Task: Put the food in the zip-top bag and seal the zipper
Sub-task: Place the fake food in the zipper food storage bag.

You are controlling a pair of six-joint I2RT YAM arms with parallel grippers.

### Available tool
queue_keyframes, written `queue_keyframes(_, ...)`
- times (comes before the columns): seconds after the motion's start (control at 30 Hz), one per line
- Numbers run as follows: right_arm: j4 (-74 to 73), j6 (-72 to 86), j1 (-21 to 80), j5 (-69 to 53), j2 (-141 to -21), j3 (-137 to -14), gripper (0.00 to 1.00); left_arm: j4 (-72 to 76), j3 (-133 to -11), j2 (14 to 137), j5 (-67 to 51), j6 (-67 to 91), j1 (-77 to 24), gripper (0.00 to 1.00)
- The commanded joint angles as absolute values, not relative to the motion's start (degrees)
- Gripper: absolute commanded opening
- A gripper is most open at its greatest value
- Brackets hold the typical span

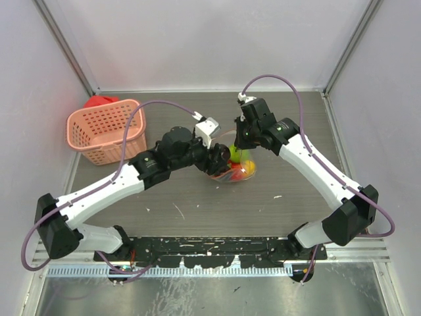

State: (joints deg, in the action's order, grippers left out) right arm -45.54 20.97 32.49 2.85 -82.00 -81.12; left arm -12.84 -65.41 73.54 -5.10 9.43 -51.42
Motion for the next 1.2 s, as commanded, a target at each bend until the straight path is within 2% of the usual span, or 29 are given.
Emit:
queue_keyframes(0.0, -43.34, 21.27, 32.26, 1.72, -78.75, -82.29, 0.00, -10.10, -68.32, 75.83, -0.02, 6.98, -51.95, 0.49)
queue_keyframes(0.27, -42.74, 21.01, 32.26, 1.28, -78.57, -81.66, 0.00, -9.49, -69.80, 79.18, 2.11, 7.91, -51.95, 0.57)
queue_keyframes(0.67, -42.06, 20.75, 32.25, 1.46, -78.27, -80.77, 0.00, -9.22, -70.38, 79.29, 2.04, 9.64, -52.06, 0.77)
queue_keyframes(1.17, -41.16, 20.74, 32.21, 0.73, -78.38, -80.25, 0.01, -19.95, -71.53, 70.71, 3.77, 17.83, -52.08, 0.79)
